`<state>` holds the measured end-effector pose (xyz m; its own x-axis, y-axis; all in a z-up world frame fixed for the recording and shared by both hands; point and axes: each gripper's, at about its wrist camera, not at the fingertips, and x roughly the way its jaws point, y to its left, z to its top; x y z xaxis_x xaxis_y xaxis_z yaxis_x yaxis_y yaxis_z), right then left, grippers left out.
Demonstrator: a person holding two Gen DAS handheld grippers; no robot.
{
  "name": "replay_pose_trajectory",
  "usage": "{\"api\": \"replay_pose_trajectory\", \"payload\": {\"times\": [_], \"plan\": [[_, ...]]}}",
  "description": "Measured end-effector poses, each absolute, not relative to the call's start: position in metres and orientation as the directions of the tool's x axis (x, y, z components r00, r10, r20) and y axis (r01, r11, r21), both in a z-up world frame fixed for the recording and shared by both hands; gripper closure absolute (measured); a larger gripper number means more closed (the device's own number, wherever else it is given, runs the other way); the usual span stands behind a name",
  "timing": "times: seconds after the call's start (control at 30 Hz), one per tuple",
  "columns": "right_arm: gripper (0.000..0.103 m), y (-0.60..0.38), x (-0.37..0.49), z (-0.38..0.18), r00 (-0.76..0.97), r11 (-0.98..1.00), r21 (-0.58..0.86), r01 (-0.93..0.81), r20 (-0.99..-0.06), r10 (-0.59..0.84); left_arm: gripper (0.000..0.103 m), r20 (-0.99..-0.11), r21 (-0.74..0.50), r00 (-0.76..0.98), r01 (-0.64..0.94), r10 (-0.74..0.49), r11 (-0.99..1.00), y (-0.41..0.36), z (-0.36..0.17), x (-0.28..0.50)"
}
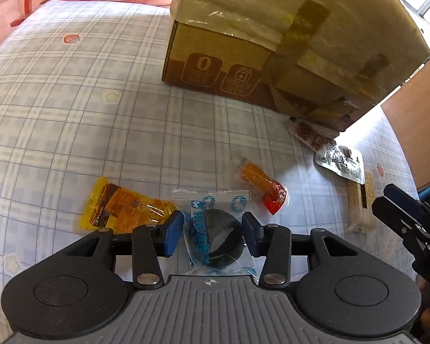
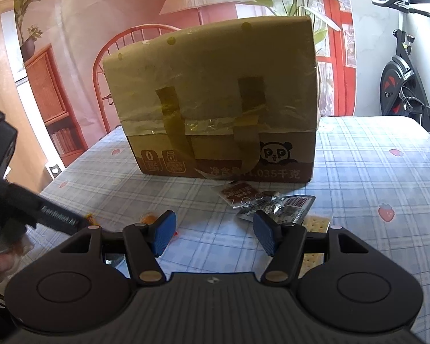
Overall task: Organize snacks
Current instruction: 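Move both tools back down toward the remaining snacks on the table, then grasp the clear cookie packet with the left tool while the right tool grasps the silver sachet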
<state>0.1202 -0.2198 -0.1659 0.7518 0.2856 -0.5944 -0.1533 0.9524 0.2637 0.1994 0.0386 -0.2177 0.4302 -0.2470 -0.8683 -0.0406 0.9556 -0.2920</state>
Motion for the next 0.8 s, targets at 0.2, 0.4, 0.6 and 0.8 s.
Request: {"api": "replay_pose_trajectory", "payload": {"times": [0.2, 0.4, 0.6, 0.8], "plan": [[0.040, -0.224, 0.120, -0.172, 0.742, 0.955, 0.264, -0.134, -0.612, 0.274, 0.043, -0.863, -0.257, 0.445, 0.015, -0.236, 0.966, 0.028, -0.214, 0.185], [0.040, -0.221, 0.122, -0.180, 0.728, 0.958, 0.252, -0.133, -0.632, 0.268, 0.040, -0.849, -0.175, 0.497, 0.056, -0.179, 0.983, 0.014, -0.220, 0.177], [0.040, -0.225, 0.121, -0.183, 0.725, 0.966, 0.230, -0.117, -0.645, 0.242, 0.051, -0.822, -0.094, 0.555, 0.089, -0.128, 0.992, 0.006, -0.223, 0.166], [0.040, -0.229, 0.132, -0.184, 0.727, 0.982, 0.122, -0.141, -0.660, 0.187, 0.052, -0.798, -0.179, 0.575, 0.058, -0.180, 0.982, 0.018, -0.223, 0.162]]}}
